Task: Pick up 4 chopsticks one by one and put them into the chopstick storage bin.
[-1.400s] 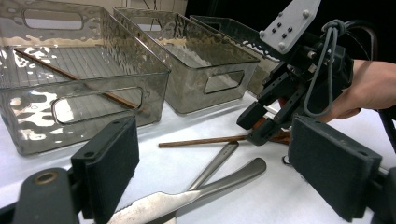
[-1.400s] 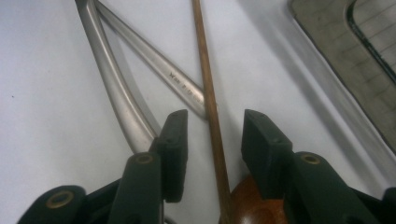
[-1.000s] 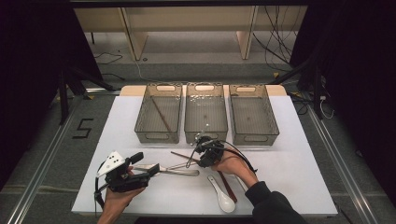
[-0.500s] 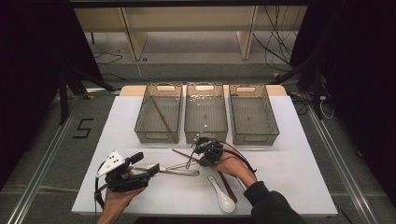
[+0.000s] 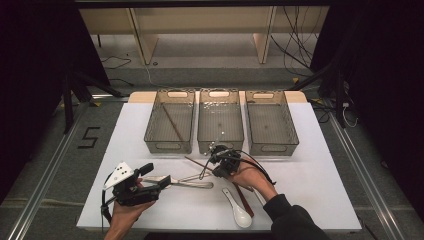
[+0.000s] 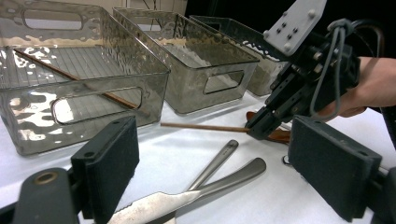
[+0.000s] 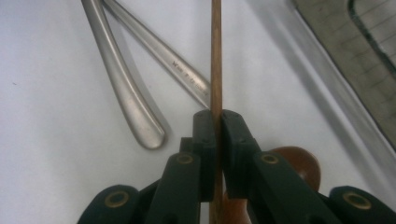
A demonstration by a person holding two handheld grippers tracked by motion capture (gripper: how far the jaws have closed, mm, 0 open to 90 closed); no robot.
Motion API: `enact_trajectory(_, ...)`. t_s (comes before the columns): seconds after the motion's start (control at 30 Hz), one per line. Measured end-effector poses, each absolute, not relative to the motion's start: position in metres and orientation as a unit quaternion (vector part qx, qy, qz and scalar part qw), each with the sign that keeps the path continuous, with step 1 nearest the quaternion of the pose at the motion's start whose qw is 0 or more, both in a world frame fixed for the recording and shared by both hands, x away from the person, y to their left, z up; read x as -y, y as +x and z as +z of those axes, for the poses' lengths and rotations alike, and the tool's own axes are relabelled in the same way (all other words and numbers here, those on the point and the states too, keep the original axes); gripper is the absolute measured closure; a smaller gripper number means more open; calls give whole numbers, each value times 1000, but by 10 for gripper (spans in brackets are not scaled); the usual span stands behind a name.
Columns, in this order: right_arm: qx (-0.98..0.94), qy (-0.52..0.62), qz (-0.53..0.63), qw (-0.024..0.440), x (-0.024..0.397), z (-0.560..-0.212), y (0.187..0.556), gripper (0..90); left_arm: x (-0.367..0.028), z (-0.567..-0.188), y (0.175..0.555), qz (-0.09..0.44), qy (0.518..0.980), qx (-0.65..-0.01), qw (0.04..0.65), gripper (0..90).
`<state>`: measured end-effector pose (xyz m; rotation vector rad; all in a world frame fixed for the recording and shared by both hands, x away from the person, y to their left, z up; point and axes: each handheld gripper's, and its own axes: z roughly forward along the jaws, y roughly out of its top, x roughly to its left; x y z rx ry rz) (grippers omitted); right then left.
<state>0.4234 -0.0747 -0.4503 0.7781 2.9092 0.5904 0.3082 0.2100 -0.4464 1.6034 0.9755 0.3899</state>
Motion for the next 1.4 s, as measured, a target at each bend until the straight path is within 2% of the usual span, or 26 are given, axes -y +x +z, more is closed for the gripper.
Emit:
enact_trajectory(0.33,-930,266,250,38,79,-418,426,855,-210,-447,308,166,683,-418,575,159)
enact_trajectory(0.77,-898,283,335,51,54,-387,445,855,-211,-446,308,166,684,-418,574,159)
enact_trajectory(1.4,-865,317,384,59,34,-366,472,855,-211,-446,308,167,685,-416,575,159)
